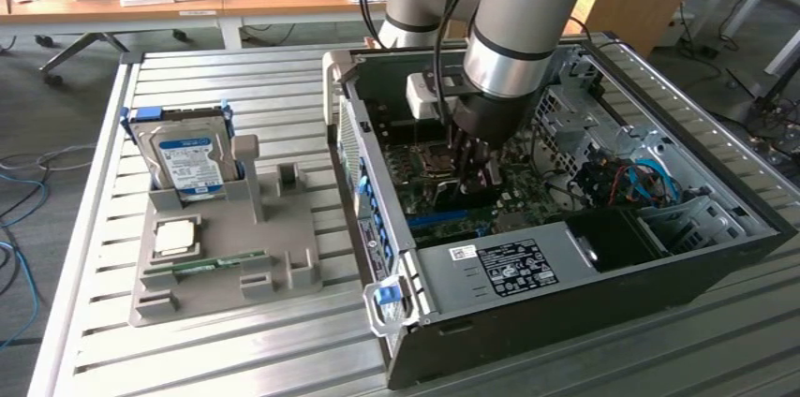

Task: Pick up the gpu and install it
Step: 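Insert the gpu into the slot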

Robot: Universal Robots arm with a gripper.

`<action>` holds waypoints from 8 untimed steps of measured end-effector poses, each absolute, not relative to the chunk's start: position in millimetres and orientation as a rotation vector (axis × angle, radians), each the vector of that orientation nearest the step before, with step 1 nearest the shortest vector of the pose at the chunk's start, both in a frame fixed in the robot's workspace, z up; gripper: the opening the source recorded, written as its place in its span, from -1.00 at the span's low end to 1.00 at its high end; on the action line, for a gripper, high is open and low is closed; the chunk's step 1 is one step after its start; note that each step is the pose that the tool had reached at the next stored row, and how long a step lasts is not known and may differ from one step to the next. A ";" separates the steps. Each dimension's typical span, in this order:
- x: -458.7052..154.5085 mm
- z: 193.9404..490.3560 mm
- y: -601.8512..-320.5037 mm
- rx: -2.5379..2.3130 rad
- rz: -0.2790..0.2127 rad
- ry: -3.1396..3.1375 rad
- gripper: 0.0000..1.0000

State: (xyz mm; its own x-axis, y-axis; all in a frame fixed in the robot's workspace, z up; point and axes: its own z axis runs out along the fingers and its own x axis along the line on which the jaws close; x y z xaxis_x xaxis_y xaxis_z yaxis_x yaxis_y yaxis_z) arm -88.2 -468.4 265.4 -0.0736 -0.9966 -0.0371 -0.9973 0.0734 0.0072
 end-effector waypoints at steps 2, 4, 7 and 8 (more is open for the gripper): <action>-88.2 264.8 -468.4 -2.123 0.048 2.285 -0.46; -88.2 264.1 -468.4 -2.123 0.048 2.285 -0.46; -88.2 263.1 -468.4 -2.123 0.048 2.285 -0.46; -88.2 262.8 -468.4 -2.123 0.047 2.285 -0.46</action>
